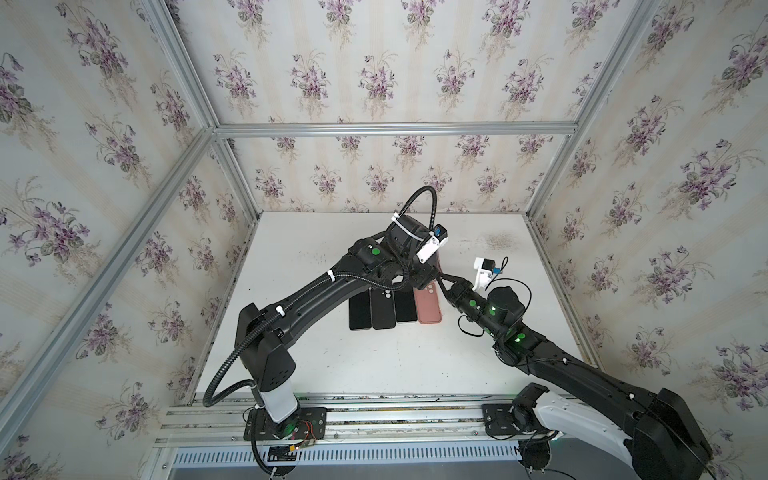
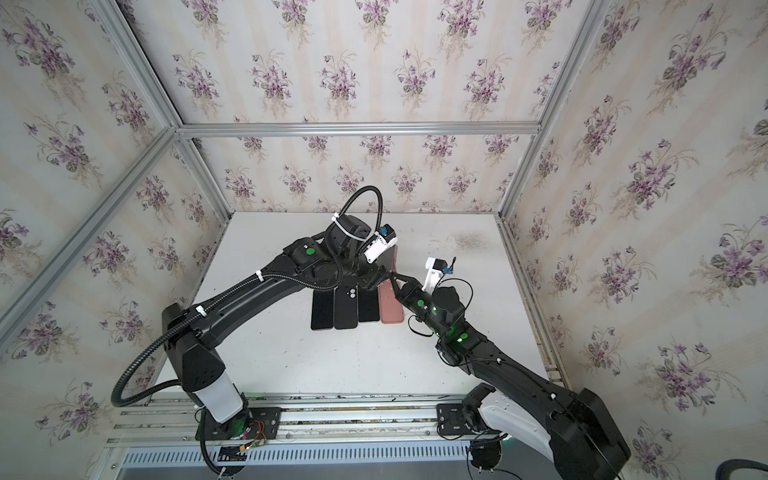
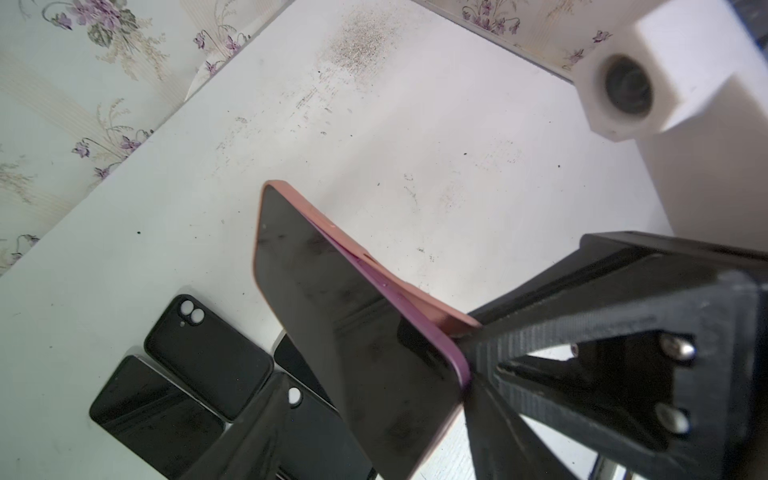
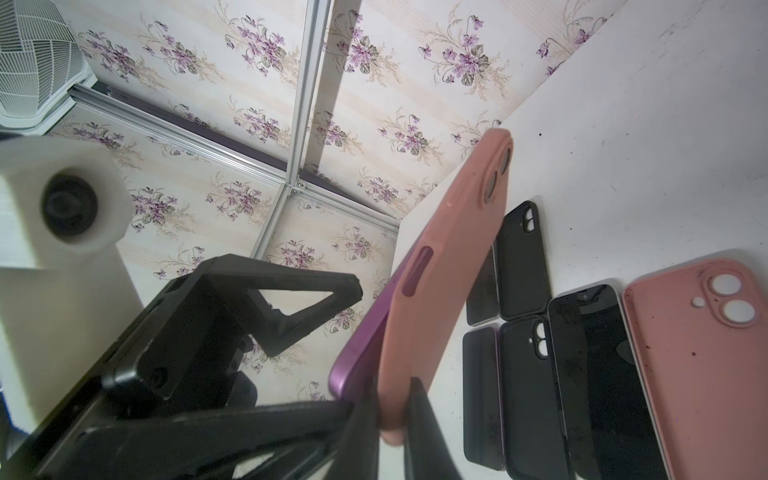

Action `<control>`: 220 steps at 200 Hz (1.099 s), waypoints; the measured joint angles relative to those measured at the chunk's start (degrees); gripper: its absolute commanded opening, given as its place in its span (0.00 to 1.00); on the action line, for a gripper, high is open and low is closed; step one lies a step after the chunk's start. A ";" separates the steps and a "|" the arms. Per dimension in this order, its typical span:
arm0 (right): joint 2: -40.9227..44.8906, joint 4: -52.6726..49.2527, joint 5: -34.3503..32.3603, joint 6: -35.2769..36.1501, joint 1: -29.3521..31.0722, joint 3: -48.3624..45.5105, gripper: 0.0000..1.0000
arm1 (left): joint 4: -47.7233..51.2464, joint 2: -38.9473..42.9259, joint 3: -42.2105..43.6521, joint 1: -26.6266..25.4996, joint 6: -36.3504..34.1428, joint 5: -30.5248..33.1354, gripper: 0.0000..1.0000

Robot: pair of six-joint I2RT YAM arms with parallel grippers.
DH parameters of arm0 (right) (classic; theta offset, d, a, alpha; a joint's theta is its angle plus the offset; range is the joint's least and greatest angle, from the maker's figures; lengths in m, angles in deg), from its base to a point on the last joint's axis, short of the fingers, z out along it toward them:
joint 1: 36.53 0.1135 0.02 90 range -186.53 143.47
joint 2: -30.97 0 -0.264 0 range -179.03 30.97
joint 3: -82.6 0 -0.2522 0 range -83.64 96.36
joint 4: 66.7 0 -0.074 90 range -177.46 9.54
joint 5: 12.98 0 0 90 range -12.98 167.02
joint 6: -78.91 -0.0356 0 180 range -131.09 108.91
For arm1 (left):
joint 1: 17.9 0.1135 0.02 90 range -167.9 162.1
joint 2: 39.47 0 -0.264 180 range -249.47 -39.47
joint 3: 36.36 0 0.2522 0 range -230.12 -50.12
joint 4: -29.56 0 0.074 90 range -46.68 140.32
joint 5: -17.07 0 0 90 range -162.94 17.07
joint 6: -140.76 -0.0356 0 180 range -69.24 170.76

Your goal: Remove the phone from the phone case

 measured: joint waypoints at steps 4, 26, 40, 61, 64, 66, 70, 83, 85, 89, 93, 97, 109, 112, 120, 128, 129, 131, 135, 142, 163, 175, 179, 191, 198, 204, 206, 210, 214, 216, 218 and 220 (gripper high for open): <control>-0.02 -0.04 -0.07 -0.02 0.00 0.00 0.00 | -0.02 -0.20 -0.20 -0.13 -0.13 0.63 0.62; -0.20 -0.04 -0.35 -0.13 0.02 0.00 0.00 | -0.09 -1.07 -0.70 -0.98 -0.46 3.89 0.58; -0.37 0.39 -0.15 -0.17 0.04 0.00 0.00 | -0.17 -1.42 -0.74 -1.38 -0.68 5.09 0.56; -0.72 1.07 0.02 -0.57 0.04 0.00 0.00 | -0.28 -1.49 -0.74 -1.90 -0.87 5.92 0.45; -0.76 1.14 0.02 -0.57 0.04 0.00 0.00 | -0.31 -1.49 -0.74 -1.97 -0.90 5.97 0.43; -0.81 1.18 0.02 -0.57 0.04 0.00 0.00 | -0.33 -1.49 -0.74 -1.99 -0.90 5.99 0.42; -0.87 1.29 0.02 -0.57 0.04 0.00 0.00 | -0.33 -1.49 -0.72 -2.14 -0.96 5.99 0.39; -1.16 1.73 0.02 -0.59 0.04 0.00 0.00 | -0.33 -1.49 -0.70 -2.40 -1.11 5.99 0.33; -1.20 1.79 0.02 -0.63 0.04 0.00 0.00 | -0.35 -1.49 -0.70 -2.43 -1.11 5.95 0.32; -1.33 1.95 0.02 -0.96 0.04 0.00 0.00 | -0.35 -1.49 -0.70 -2.45 -1.11 5.90 0.31; -1.42 2.03 0.02 -1.20 0.04 0.00 0.00 | -0.39 -1.49 -0.68 -2.49 -1.11 5.88 0.30; -1.49 2.10 0.02 -1.18 0.04 0.02 0.00 | -0.44 -1.49 -0.63 -2.54 -1.11 5.86 0.28; -1.77 2.29 0.04 -1.18 0.04 0.31 0.00 | -0.50 -1.49 -0.59 -2.54 -1.11 5.68 0.25; -1.79 2.36 0.02 -1.18 0.04 0.31 0.00 | -0.57 -1.49 -0.59 -2.54 -1.11 5.68 0.24; -1.88 2.38 0.02 -1.20 0.04 0.31 0.00 | -0.70 -1.40 -0.59 -2.54 -1.09 5.77 0.21; -1.95 2.43 0.02 -1.20 0.04 0.31 0.00 | -0.70 -1.36 -0.55 -2.54 -1.09 5.95 0.18; -1.95 2.43 0.00 -1.20 0.04 0.31 0.00 | -0.70 -1.33 -0.55 -2.54 -1.09 5.97 0.18; -1.99 2.43 0.02 -1.20 0.04 0.31 0.00 | -0.72 -1.33 -0.52 -2.54 -1.07 6.01 0.17; -1.99 2.47 0.02 -1.27 0.04 0.31 0.00 | -0.72 -1.33 -0.50 -2.49 -1.07 6.05 0.16; -1.99 2.51 0.00 -1.46 0.04 0.31 0.00 | -0.72 -1.33 -0.48 -2.43 -1.07 6.05 0.15; -2.05 2.60 -0.17 -1.60 0.04 0.33 0.00 | -0.70 -1.33 -0.42 -2.43 -1.05 6.12 0.12; -2.16 2.64 -0.28 -1.60 0.07 0.35 0.00 | -0.72 -1.33 -0.39 -2.40 -0.83 6.27 0.09; -2.23 2.60 -0.35 -1.62 0.07 0.48 0.00 | -0.72 -1.33 -0.37 -2.40 -0.83 6.38 0.09; -2.32 2.38 -0.59 -1.64 0.09 0.76 0.00 | -0.85 -1.33 -0.37 -2.43 -0.76 6.56 0.07; -2.34 2.29 -0.63 -1.64 0.09 0.92 0.00 | -0.96 -1.33 -0.37 -2.43 -0.48 6.73 0.07; -2.45 2.29 -0.79 -1.64 0.09 1.03 0.00 | -1.11 -1.33 -0.37 -2.43 -0.37 6.84 0.05; -2.47 2.29 -0.87 -1.64 0.09 1.03 0.00 | -1.16 -1.33 -0.37 -2.43 -0.37 6.86 0.05; -2.49 2.27 -0.96 -1.64 0.09 1.03 0.00 | -1.20 -1.33 -0.37 -2.43 -0.37 7.02 0.04; -2.51 2.27 -1.03 -1.70 0.09 1.03 0.00 | -1.25 -1.33 -0.37 -2.43 -0.31 7.17 0.04; -2.51 2.27 -1.03 -1.79 0.09 1.03 0.00 | -1.25 -1.33 -0.37 -2.43 -0.28 7.19 0.04; -2.54 2.27 -1.05 -1.97 0.09 1.03 0.00 | -1.27 -1.33 -0.37 -2.43 -0.24 7.23 0.04; -2.54 2.27 -1.09 -2.05 0.09 1.03 0.00 | -1.29 -1.33 -0.37 -2.43 -0.24 7.30 0.03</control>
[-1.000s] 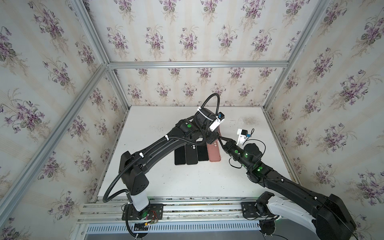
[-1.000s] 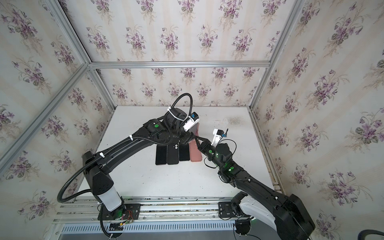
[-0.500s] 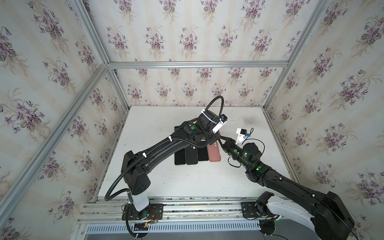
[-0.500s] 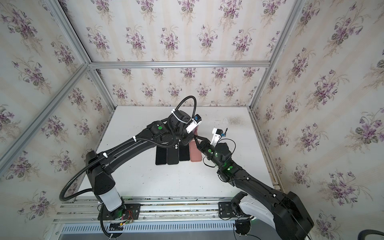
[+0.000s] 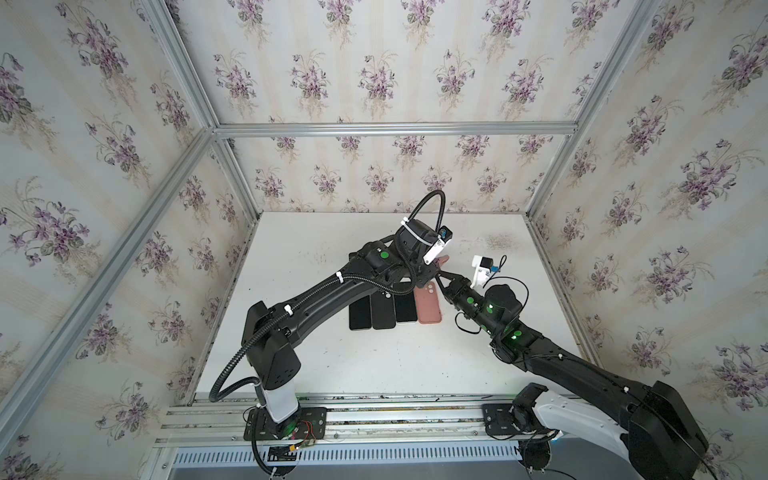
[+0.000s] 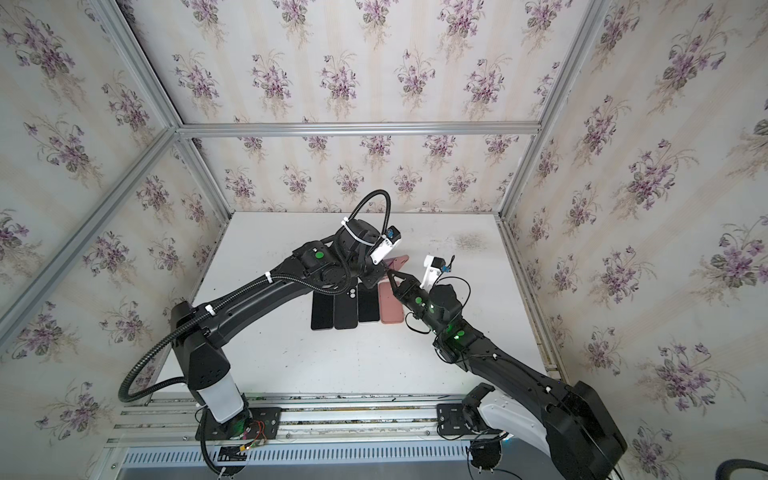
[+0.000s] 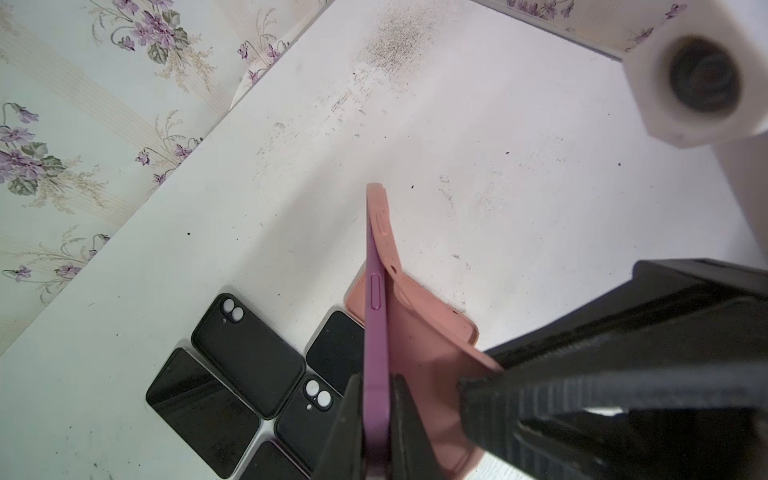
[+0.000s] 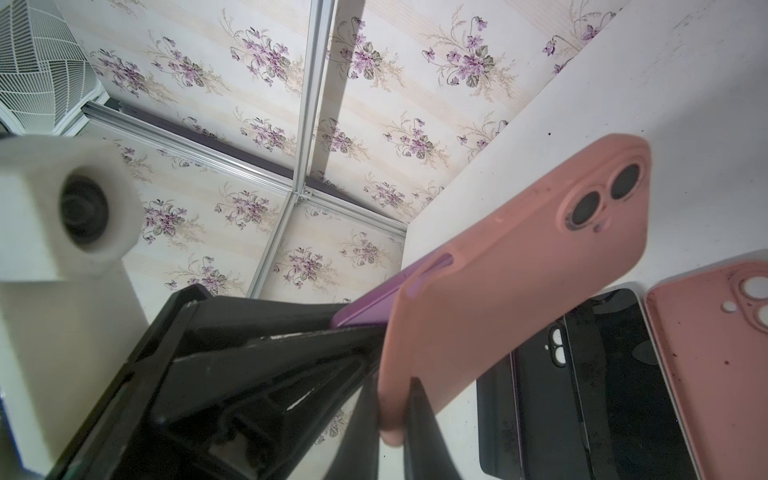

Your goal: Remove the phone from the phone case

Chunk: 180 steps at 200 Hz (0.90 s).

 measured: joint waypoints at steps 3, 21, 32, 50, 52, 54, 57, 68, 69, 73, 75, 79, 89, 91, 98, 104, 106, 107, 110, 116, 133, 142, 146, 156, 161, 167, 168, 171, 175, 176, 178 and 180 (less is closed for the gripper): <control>0.00 0.00 0.00 0.04 0.00 0.00 0.00 | 0.00 0.02 0.00 0.00 0.02 0.07 0.03; -0.11 -0.02 -0.37 0.02 0.00 0.02 0.00 | -0.22 0.09 0.04 0.00 0.09 0.46 0.01; -0.11 -0.07 -0.42 0.02 0.00 0.02 0.00 | -0.28 0.24 0.11 0.00 0.26 0.76 0.01; -0.11 -0.17 -0.39 -0.02 0.02 0.04 0.00 | -0.31 0.59 0.22 0.04 0.28 1.42 0.00; -0.11 -0.20 -0.39 -0.02 0.02 0.04 0.00 | -0.31 0.59 0.22 0.04 0.28 1.49 0.00; -0.11 -0.22 -0.39 -0.02 0.02 0.04 0.00 | -0.33 0.63 0.24 0.07 0.28 1.57 0.00; -0.11 -0.28 -0.42 -0.07 0.02 0.07 0.00 | -0.35 0.70 0.26 0.07 0.31 1.64 0.00; -0.11 -0.48 -0.42 -0.63 0.02 0.07 0.00 | -0.44 0.92 0.46 0.09 0.46 1.99 0.00; -0.09 -0.52 -0.42 -0.61 0.02 0.09 0.00 | -0.44 0.94 0.46 0.11 0.46 2.01 0.00; -0.07 -0.72 -0.42 -0.63 0.02 0.15 0.00 | -0.46 1.05 0.55 0.11 0.48 2.10 0.00; -0.04 -0.87 -0.42 -0.63 0.02 0.20 0.00 | -0.48 1.14 0.61 0.13 0.48 2.19 0.00; -0.02 -1.20 -0.42 -0.63 0.02 0.33 0.00 | -0.57 1.27 0.74 0.13 0.50 2.32 0.00; 0.20 -1.49 -0.42 -0.63 0.04 0.37 0.00 | -0.70 1.60 1.01 0.15 0.79 2.58 0.00; 0.26 -1.64 -0.42 -0.63 0.04 0.37 0.00 | -0.70 1.66 1.03 0.15 0.83 2.64 0.00; 0.46 -2.10 -0.44 -0.66 0.04 0.37 0.00 | -0.68 1.84 1.07 0.15 0.87 2.89 0.00; 0.70 -2.60 -0.48 -0.66 0.04 0.37 0.00 | -0.74 1.99 1.18 0.17 0.90 2.99 0.00; 0.79 -2.75 -0.52 -0.68 0.04 0.37 0.00 | -0.76 2.03 1.22 0.17 0.92 3.04 0.00; 0.81 -2.80 -0.55 -0.68 0.04 0.37 0.00 | -0.76 2.05 1.22 0.17 0.94 3.06 0.00; 0.90 -2.99 -0.61 -0.68 0.04 0.37 0.00 | -0.83 2.12 1.31 0.20 1.01 3.10 0.00; 1.11 -3.41 -0.70 -0.72 0.07 0.37 0.00 | -0.98 2.32 1.51 0.24 1.11 3.15 0.00; 1.86 -4.76 -0.90 -0.92 0.07 0.37 0.00 | -1.25 2.64 1.88 0.28 1.31 3.32 0.00; 2.25 -6.03 -2.03 -0.92 0.04 0.35 0.00 | -1.31 2.97 2.10 0.28 1.44 3.37 0.00; 2.38 -6.80 -2.58 -0.94 0.00 0.33 0.00 | -1.29 3.17 2.19 0.28 1.46 3.41 0.00; 2.67 -8.46 -3.78 -1.07 -0.20 0.33 0.00 | -1.46 3.56 2.34 0.28 1.49 3.45 0.00; 2.82 -9.11 -4.09 -1.07 -0.24 0.33 0.00 | -1.60 3.76 2.38 0.28 1.49 3.41 0.00; 2.97 -9.75 -4.24 -1.07 -0.20 0.31 0.00 | -1.81 3.93 2.51 0.28 1.51 3.41 0.00; 2.99 -9.84 -4.24 -1.07 -0.20 0.31 0.00 | -1.86 3.96 2.54 0.28 1.51 3.41 0.00; 3.04 -10.16 -4.22 -1.09 -0.17 0.31 0.00 | -1.92 4.07 2.64 0.28 1.51 3.41 0.00; 3.13 -10.45 -4.22 -1.09 -0.15 0.31 0.00 | -1.97 4.17 2.75 0.28 1.51 3.39 0.00; 3.13 -10.51 -4.22 -1.09 -0.15 0.31 0.00 | -1.97 4.20 2.78 0.28 1.51 3.39 0.00; 3.17 -10.71 -4.24 -1.09 -0.15 0.31 0.00 | -1.97 4.24 2.80 0.28 1.51 3.39 0.00; 3.19 -10.86 -4.24 -1.09 -0.15 0.31 0.00 | -1.97 4.28 2.89 0.28 1.51 3.39 0.00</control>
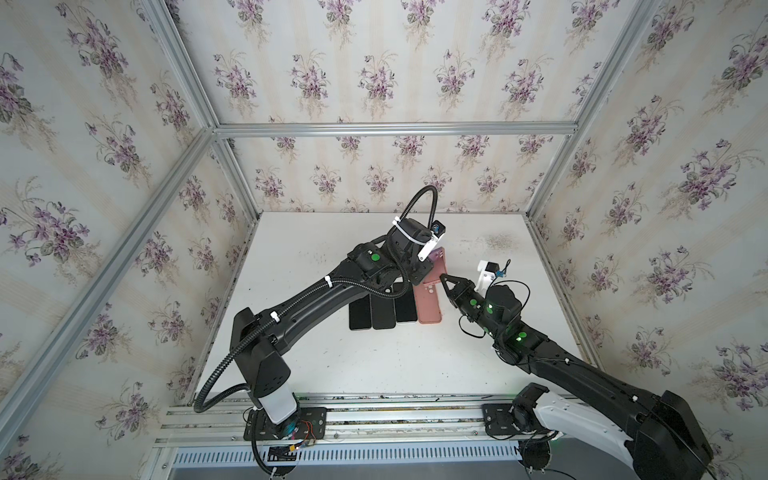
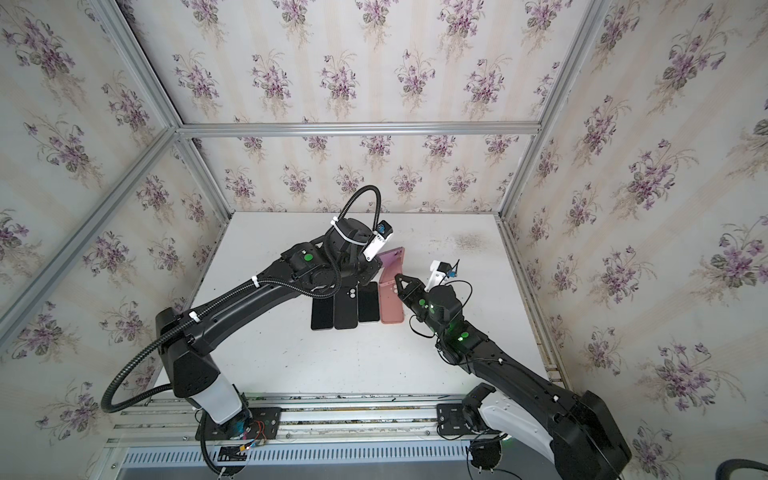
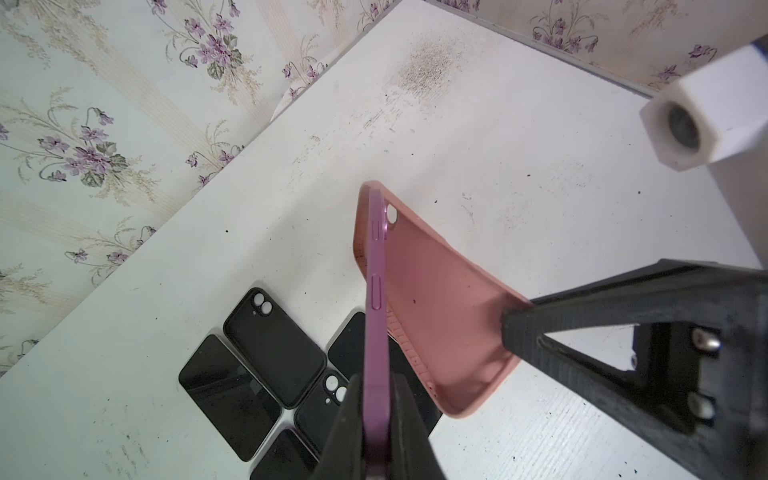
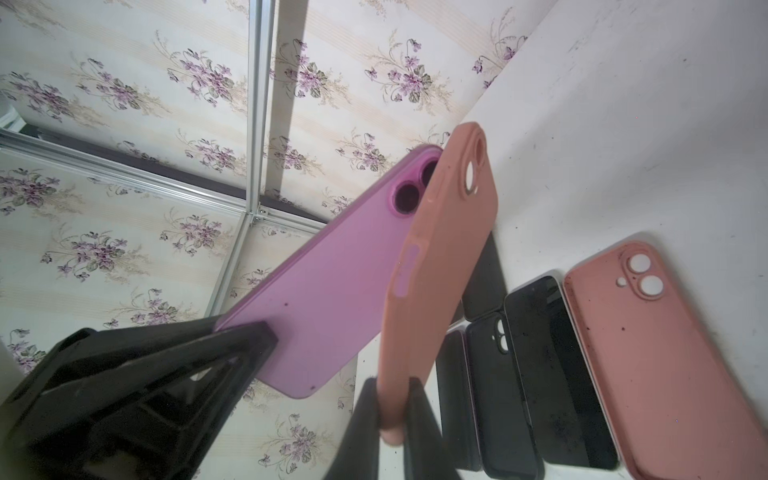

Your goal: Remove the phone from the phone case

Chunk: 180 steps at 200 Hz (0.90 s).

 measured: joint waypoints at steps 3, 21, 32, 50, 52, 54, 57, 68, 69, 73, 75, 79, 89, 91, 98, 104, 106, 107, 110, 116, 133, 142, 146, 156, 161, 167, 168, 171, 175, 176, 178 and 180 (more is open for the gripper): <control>0.02 -0.22 0.02 0.00 0.00 0.00 0.00 | 0.02 0.07 0.07 0.00 0.00 0.02 0.00; 0.11 -1.51 -0.46 -0.02 -0.09 -0.02 0.00 | 0.02 0.37 0.52 0.00 0.00 0.24 0.00; 0.13 -2.32 -0.81 -0.61 -0.24 -0.02 0.00 | 0.02 0.59 0.76 -0.02 -0.02 0.48 0.00; 0.50 -3.52 -1.18 -0.72 -0.63 -0.04 0.00 | -0.04 0.96 1.31 -0.04 -0.04 1.20 0.00; 0.55 -3.74 -1.27 -0.83 -0.68 -0.04 0.00 | -0.04 1.01 1.38 -0.04 -0.04 1.25 0.00; 0.59 -3.85 -1.31 -0.92 -0.70 -0.04 0.00 | -0.02 1.05 1.46 -0.04 -0.04 1.33 0.00; 0.72 -4.15 -1.38 -0.92 -0.79 -0.04 0.00 | -0.02 1.11 1.57 -0.04 -0.04 1.44 0.00; 1.03 -5.20 -1.53 -0.92 -1.11 -0.04 0.00 | -0.11 1.36 2.14 -0.07 -0.09 1.88 0.00; 1.09 -5.33 -1.53 -0.92 -1.18 -0.04 0.00 | -0.11 1.40 2.23 -0.07 -0.09 1.92 0.00; 1.22 -5.73 -1.53 -0.96 -1.33 -0.04 0.00 | -0.11 1.51 2.49 -0.04 -0.09 2.05 0.00; 1.27 -5.86 -1.55 -1.01 -1.38 -0.02 0.00 | -0.11 1.57 2.58 -0.04 -0.09 2.10 0.00; 1.44 -6.27 -1.62 -1.20 -1.51 -0.02 0.00 | -0.11 1.68 2.82 -0.04 -0.11 2.25 0.00; 1.95 -7.63 -1.81 -1.31 -1.90 -0.02 0.00 | -0.09 1.97 3.32 0.09 -0.24 2.73 0.00; 2.05 -7.96 -1.86 -1.31 -1.99 -0.02 0.00 | -0.09 2.03 3.41 0.13 -0.24 2.84 0.00; 2.36 -8.72 -2.23 -1.33 -2.25 -0.02 0.00 | -0.09 2.23 3.74 0.17 -0.24 2.99 0.00; 2.60 -9.33 -2.43 -1.36 -2.54 -0.02 0.00 | -0.09 2.36 3.98 0.22 -0.24 3.17 0.00; 2.67 -9.55 -2.45 -1.40 -2.60 -0.02 0.00 | -0.07 2.40 4.07 0.22 -0.26 3.28 0.00; 2.73 -9.70 -2.47 -1.42 -2.67 -0.02 0.00 | -0.07 2.40 4.09 0.22 -0.26 3.34 0.00; 2.82 -10.03 -2.58 -1.51 -2.75 -0.02 0.00 | -0.09 2.43 4.20 0.26 -0.28 3.45 0.00; 3.02 -10.67 -2.62 -1.49 -2.80 0.00 0.00 | -0.13 2.45 4.39 0.28 -0.44 3.80 0.00; 3.23 -12.63 -2.56 -1.51 -3.76 0.07 0.00 | -0.09 2.05 4.57 0.33 -1.46 5.20 0.00; 3.23 -13.38 -2.75 -1.51 -4.92 0.09 0.00 | -0.02 1.33 4.24 0.33 -2.19 6.27 0.00; 3.19 -13.88 -2.82 -1.55 -5.51 0.13 0.00 | 0.02 0.92 4.00 0.33 -2.64 6.82 0.00; 2.78 -15.39 -3.30 -1.92 -6.64 0.76 0.00 | 0.28 -0.50 3.13 0.33 -3.80 8.52 0.00; 2.36 -15.96 -2.99 -1.92 -7.10 1.18 0.00 | 0.48 -1.36 2.49 0.33 -4.42 9.38 0.00; 1.79 -16.35 -2.49 -1.86 -7.61 1.60 0.00 | 0.70 -2.49 1.68 0.35 -5.20 10.60 0.00; 1.60 -16.37 -2.43 -1.88 -7.80 1.73 0.00 | 0.70 -2.62 1.60 0.35 -5.29 10.73 0.00; 1.27 -16.59 -2.01 -1.88 -8.11 1.99 0.00 | 0.81 -3.13 1.20 0.37 -5.68 11.26 0.00; 0.68 -16.74 -1.03 -1.86 -8.59 2.36 0.00 | 0.96 -3.96 0.66 0.39 -6.32 12.07 0.00; 0.57 -16.74 -0.87 -1.86 -8.68 2.40 0.00 | 1.01 -4.09 0.55 0.39 -6.38 12.22 0.00; 0.28 -16.83 -0.52 -1.90 -8.92 2.71 0.00 | 1.14 -4.48 0.24 0.39 -6.62 12.66 0.00; -0.02 -16.92 -0.35 -1.86 -9.16 2.80 0.00 | 1.25 -4.87 -0.04 0.44 -6.84 13.07 0.00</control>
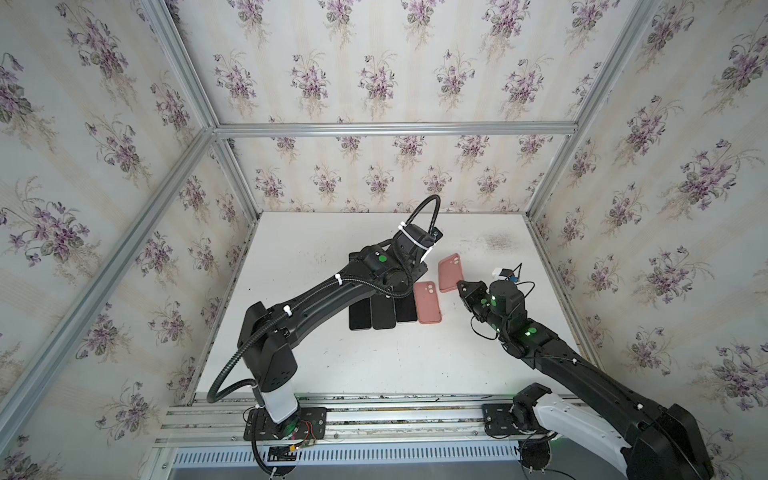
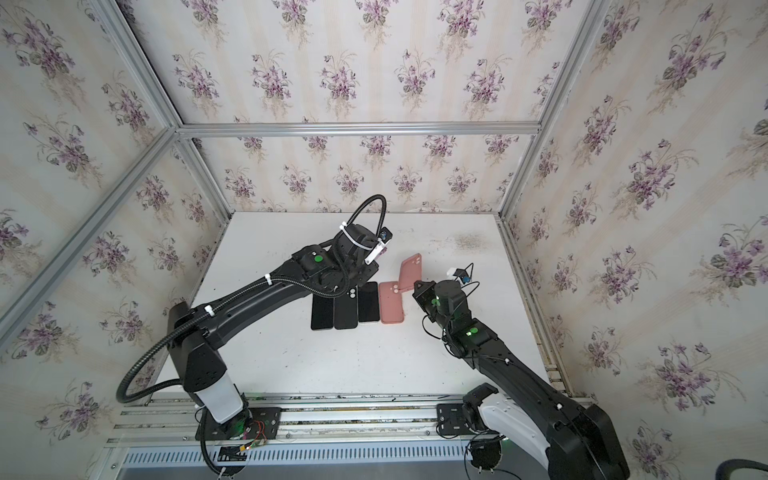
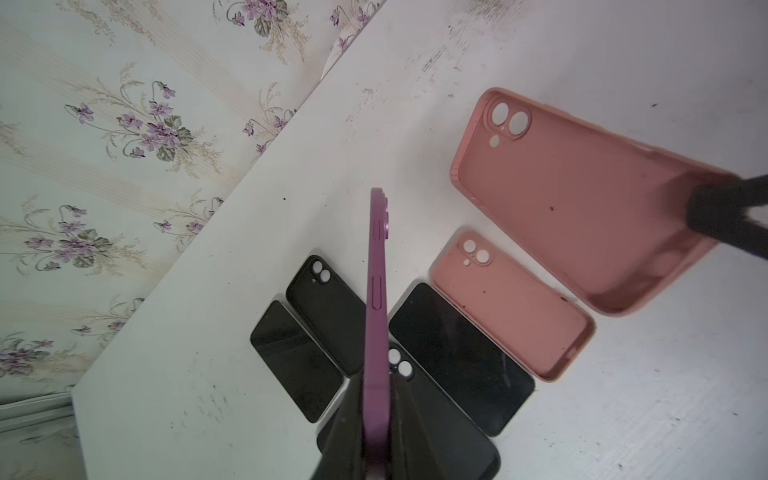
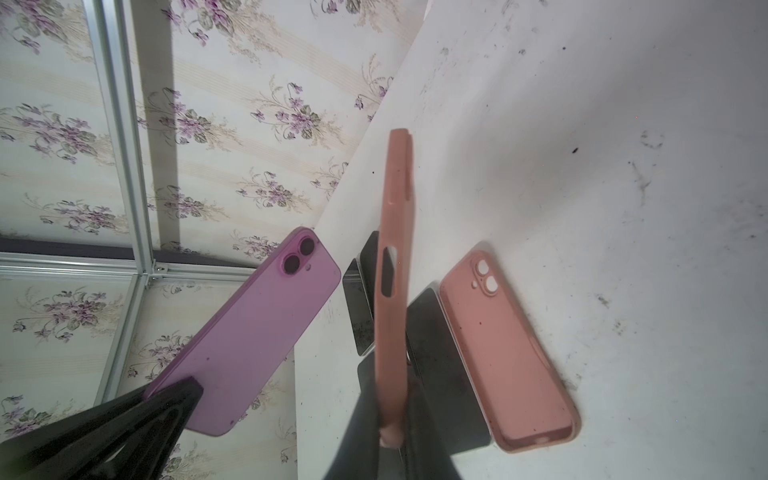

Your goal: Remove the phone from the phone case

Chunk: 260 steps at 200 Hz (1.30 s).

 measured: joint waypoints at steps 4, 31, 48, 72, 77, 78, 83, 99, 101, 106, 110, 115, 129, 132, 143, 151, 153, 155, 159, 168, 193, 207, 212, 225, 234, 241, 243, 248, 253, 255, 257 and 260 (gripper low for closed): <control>-0.76 -0.07 0.42 -0.02 -0.50 0.42 0.00 | 0.20 -0.83 -0.52 0.02 -0.59 0.79 0.00; -6.25 0.17 3.72 0.00 -3.26 3.06 0.00 | 1.16 -5.73 -3.41 0.52 -3.98 4.85 0.00; -9.97 0.63 6.47 0.26 -4.20 5.49 0.00 | 1.36 -8.59 -4.68 0.68 -5.97 6.97 0.00; -14.62 1.95 9.88 0.85 -5.70 8.13 0.00 | 1.86 -12.13 -5.79 0.94 -7.93 8.61 0.00; -15.43 2.16 10.36 0.87 -6.01 8.46 0.00 | 1.88 -12.83 -6.03 0.96 -8.41 8.90 0.00; -15.54 2.14 10.45 0.90 -6.05 8.48 0.00 | 1.88 -13.00 -6.10 0.96 -8.46 9.01 0.00; -16.31 2.34 11.10 1.01 -6.34 8.74 0.00 | 1.81 -13.70 -6.29 1.01 -8.74 9.27 0.00; -18.29 2.80 13.16 1.05 -7.15 9.53 0.00 | 1.84 -15.69 -6.71 1.07 -9.86 10.08 0.00; -18.49 2.73 13.40 1.07 -7.26 9.62 0.00 | 1.86 -15.98 -6.75 1.07 -9.90 10.25 0.00; -18.95 3.02 14.21 1.09 -7.56 9.70 0.00 | 1.86 -16.55 -6.91 1.07 -10.10 10.60 0.00; -19.21 3.08 14.49 1.27 -7.80 9.84 0.00 | 1.86 -17.05 -7.06 1.07 -10.32 10.84 0.00; -19.52 2.93 14.86 1.31 -8.11 10.05 0.00 | 1.86 -17.55 -7.17 1.07 -10.45 11.04 0.00; -20.20 3.32 16.06 1.60 -8.87 10.38 0.00 | 1.88 -18.64 -7.37 1.07 -11.02 11.47 0.00; -20.35 3.58 16.37 1.75 -9.07 10.40 0.00 | 1.88 -18.86 -7.41 1.07 -11.21 11.56 0.00; -20.65 3.80 17.38 2.14 -9.60 10.45 0.00 | 1.88 -19.63 -7.67 1.07 -11.45 11.91 0.00; -20.83 3.78 18.01 2.16 -10.03 10.45 0.00 | 1.84 -20.11 -7.78 1.07 -11.78 12.15 0.00; -20.85 3.78 18.21 2.21 -10.14 10.45 0.00 | 1.81 -20.22 -7.80 1.07 -11.76 12.17 0.00; -20.90 3.78 18.36 2.32 -10.25 10.45 0.00 | 1.81 -20.33 -7.80 1.07 -11.78 12.20 0.00; -20.94 3.78 18.64 2.47 -10.47 10.45 0.00 | 1.81 -20.52 -7.80 1.07 -11.80 12.20 0.00; -20.98 3.78 19.17 2.56 -10.88 10.45 0.00 | 1.81 -20.94 -7.80 1.05 -11.98 12.20 0.00; -21.53 3.80 20.63 2.99 -11.63 10.45 0.00 | 1.73 -22.12 -8.66 1.05 -12.39 12.70 0.00; -21.86 3.80 21.35 3.02 -12.02 10.45 0.00 | 1.73 -22.56 -9.18 0.98 -12.61 12.96 0.00; -21.97 3.82 21.62 3.04 -12.09 10.45 0.00 | 1.73 -22.69 -9.31 1.01 -12.68 12.98 0.00; -22.25 3.89 22.10 3.06 -12.31 10.45 0.00 | 1.68 -23.08 -9.75 0.98 -12.83 13.16 0.00; -22.47 3.98 22.47 3.19 -12.44 10.45 0.00 | 1.60 -23.28 -9.84 0.98 -12.87 13.38 0.00; -22.58 4.00 22.86 3.19 -12.66 10.45 0.00 | 1.60 -23.39 -9.84 0.98 -12.96 13.55 0.00; -22.60 4.00 22.91 3.19 -12.70 10.45 0.00 | 1.57 -23.45 -9.84 0.98 -13.05 13.64 0.00; -22.67 4.02 23.04 3.19 -12.87 10.45 0.00 | 1.53 -23.58 -9.86 0.98 -13.29 13.84 0.00; -22.69 4.09 23.21 3.19 -13.07 10.45 0.00 | 1.40 -23.82 -9.92 0.98 -13.31 14.10 0.00; -22.69 4.09 23.26 3.19 -13.11 10.45 0.00 | 1.31 -23.89 -9.92 0.98 -13.31 14.19 0.00; -22.69 4.11 23.28 3.19 -13.20 10.45 0.00 | 1.22 -23.98 -9.94 0.98 -13.31 14.32 0.00; -22.71 4.13 23.34 3.19 -13.33 10.45 0.00 | 1.09 -24.15 -9.99 0.98 -13.38 14.56 0.00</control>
